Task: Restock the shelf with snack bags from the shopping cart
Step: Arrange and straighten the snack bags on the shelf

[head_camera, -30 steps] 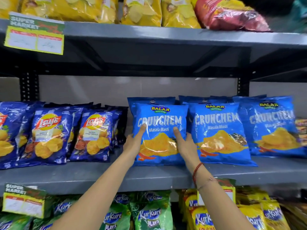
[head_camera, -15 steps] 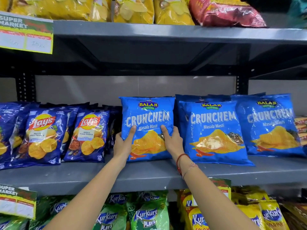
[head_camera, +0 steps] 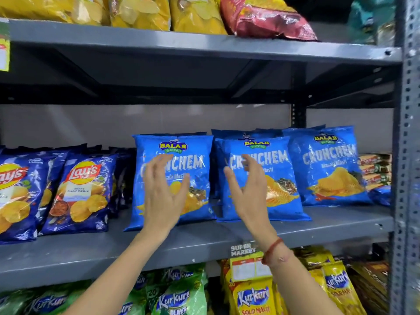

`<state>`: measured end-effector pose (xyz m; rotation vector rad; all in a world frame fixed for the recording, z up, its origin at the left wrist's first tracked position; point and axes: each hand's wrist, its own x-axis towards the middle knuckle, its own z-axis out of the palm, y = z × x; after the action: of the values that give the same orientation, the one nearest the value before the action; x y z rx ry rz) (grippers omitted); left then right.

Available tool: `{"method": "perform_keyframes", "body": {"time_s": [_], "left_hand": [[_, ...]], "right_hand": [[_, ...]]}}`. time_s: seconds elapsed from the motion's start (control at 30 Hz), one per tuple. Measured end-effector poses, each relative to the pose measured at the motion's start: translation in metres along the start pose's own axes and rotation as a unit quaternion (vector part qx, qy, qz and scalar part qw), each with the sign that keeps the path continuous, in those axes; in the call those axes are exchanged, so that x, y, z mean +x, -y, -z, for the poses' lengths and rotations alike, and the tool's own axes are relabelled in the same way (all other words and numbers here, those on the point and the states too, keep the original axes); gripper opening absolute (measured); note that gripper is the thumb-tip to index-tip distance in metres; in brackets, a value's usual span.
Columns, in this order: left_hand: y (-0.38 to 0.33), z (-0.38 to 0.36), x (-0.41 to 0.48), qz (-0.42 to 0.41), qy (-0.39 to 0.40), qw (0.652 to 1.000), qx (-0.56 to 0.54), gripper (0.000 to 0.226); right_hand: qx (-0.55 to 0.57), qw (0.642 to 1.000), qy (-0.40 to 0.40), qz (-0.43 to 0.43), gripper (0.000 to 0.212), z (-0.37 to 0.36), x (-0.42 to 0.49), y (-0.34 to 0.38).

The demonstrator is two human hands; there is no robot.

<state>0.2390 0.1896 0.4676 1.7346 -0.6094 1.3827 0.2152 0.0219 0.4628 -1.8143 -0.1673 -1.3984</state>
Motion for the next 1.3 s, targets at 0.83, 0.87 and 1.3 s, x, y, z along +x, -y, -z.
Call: {"method": "perform_keyframes", "body": {"time_s": [0.83, 0.87, 1.3], "left_hand": [[-0.030, -0.141, -0.009, 0.488, 0.244, 0.799, -0.253, 0.106], [-0.028, -0.144, -0.009, 0.485, 0.233, 0.804, -0.252, 0.097], [-0.026, -0.153, -0.013, 0.436, 0.224, 0.824, -0.285, 0.069]], "right_hand": [[0.174, 0.931, 0.171, -0.272, 0.030, 0.071, 0.069, -0.138], [0.170, 0.932, 0.170, -0.270, 0.028, 0.069, 0.071, -0.140], [0.120, 0.954, 0.128, -0.245, 0.068, 0.068, 0.068, -0.148]]}}
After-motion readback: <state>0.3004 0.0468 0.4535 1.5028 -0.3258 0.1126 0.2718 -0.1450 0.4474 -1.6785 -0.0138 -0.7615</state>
